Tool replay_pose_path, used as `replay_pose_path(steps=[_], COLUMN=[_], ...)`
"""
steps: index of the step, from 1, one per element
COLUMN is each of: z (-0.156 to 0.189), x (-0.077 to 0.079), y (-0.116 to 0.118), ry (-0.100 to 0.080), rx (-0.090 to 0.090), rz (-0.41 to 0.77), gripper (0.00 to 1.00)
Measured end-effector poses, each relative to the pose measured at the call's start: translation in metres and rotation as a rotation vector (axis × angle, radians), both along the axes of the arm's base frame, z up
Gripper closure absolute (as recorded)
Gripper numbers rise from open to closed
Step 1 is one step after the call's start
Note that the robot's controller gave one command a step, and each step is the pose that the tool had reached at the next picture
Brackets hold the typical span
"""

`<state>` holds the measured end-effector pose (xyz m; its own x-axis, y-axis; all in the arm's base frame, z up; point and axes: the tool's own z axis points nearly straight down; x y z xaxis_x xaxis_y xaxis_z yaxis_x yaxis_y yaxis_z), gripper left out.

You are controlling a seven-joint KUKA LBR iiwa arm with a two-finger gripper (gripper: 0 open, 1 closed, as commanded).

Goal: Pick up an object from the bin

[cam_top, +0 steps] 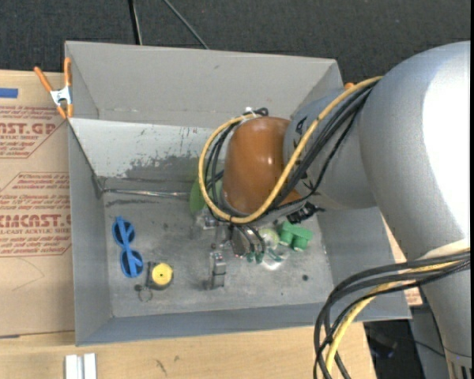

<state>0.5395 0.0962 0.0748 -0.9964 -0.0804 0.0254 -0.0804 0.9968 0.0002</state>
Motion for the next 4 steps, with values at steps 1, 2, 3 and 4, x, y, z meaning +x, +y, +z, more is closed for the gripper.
replay_pose_path(steps=[1, 2, 3, 4], z=[-0.005, -0.005, 0.162, 0.157], x=[-0.015, -0.014, -0.016, -0.017], y=[0.087, 0.082, 0.084, 0.083], ry=[-0.025, -0.026, -0.036, -0.028], rx=[0.007, 0.004, 0.007, 0.004], rz=[0.103, 0.096, 0.049, 0.049], gripper=[0.00, 1.00, 1.00, 0.00])
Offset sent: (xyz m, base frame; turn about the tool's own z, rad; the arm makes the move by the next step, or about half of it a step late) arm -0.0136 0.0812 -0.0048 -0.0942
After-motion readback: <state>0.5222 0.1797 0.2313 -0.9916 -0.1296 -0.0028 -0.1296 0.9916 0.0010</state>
